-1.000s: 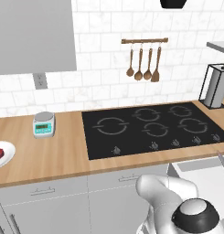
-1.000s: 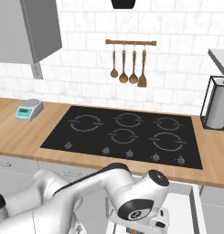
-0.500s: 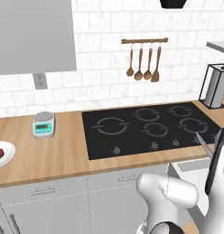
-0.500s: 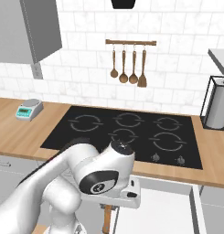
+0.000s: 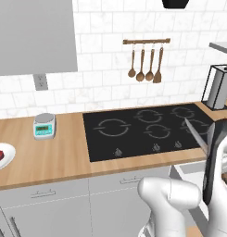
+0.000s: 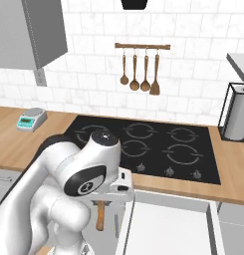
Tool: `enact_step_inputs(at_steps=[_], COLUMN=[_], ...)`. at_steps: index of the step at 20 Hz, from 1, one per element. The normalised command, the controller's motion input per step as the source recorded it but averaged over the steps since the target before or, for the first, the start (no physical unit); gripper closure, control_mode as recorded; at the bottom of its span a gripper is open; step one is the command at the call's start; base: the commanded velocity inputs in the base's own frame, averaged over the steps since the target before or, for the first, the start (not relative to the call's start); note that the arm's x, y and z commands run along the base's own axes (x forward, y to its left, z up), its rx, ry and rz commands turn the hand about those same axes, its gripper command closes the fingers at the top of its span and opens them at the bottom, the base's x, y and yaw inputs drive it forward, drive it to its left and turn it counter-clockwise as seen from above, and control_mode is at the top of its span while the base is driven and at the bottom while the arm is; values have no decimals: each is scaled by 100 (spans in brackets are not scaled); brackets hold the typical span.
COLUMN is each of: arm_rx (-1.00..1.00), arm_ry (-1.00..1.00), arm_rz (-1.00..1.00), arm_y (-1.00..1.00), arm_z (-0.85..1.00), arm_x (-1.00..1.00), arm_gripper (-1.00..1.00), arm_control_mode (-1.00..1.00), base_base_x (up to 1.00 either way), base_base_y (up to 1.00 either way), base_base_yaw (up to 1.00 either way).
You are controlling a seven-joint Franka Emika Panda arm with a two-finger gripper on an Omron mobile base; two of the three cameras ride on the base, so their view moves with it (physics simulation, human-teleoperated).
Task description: Pick up the knife from the drawer and place it on the cutting board. Then place the meat from the plate to the cutting board.
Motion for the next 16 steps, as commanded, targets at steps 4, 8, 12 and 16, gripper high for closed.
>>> enact_step_inputs(at_steps=[4, 8, 12, 16], arm_rx=[0, 0, 0, 0], arm_ry=[0, 0, 0, 0], arm_rz=[0, 0, 1, 3], arm_y=[55, 53, 43, 30], arm_z=[19, 5, 0, -1], arm_x=[41, 33, 26, 25], arm_gripper=[100, 100, 100, 100], arm_control_mode=[-100, -100, -100, -100], base_base_x=[0, 0, 0, 0], base_base_y=[0, 0, 0, 0], base_base_yaw=[0, 0, 0, 0])
